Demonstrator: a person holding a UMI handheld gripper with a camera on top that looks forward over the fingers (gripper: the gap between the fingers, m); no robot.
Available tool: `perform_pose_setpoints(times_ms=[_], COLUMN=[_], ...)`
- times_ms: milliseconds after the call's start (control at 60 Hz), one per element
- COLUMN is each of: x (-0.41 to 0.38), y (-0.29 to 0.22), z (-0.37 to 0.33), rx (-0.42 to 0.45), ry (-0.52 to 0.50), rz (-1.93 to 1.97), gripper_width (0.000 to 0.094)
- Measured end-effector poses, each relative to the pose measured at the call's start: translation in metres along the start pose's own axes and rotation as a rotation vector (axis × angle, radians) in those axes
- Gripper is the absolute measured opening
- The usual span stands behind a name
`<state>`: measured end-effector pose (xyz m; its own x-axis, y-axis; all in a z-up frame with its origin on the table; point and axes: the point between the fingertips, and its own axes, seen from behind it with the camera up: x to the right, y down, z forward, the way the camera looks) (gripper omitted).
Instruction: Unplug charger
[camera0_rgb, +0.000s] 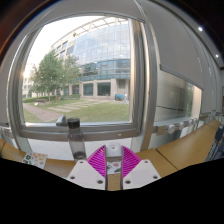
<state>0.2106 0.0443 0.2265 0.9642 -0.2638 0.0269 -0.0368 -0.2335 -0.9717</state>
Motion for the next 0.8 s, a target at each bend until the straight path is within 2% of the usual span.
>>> perform_pose_setpoints(times_ms=[117, 233, 433, 550, 650, 683, 750, 800], x=[0.007, 0.002, -0.013, -0.015, -0.014, -0.013, -0.009, -0.007], y=[0.095, 0.154, 0.212, 0.213, 0.214, 0.215, 0.212, 0.201], z=[0.033, 0.052, 0.063, 0.066, 0.067, 0.067, 0.066, 0.063], rx=[-0.188, -0.302, -0.412, -0.412, -0.414, -0.42, -0.409, -0.385], ry=[-0.077, -0.144, -0.234, -0.245, -0.234, -0.223, -0.194, -0.17], rz=[0.046, 0.035, 0.021, 0.001, 0.002, 0.004, 0.017, 0.014], gripper_width=[0.016, 0.016, 0.0192, 0.0216, 0.0292, 0.0359, 0.0554, 0.0596])
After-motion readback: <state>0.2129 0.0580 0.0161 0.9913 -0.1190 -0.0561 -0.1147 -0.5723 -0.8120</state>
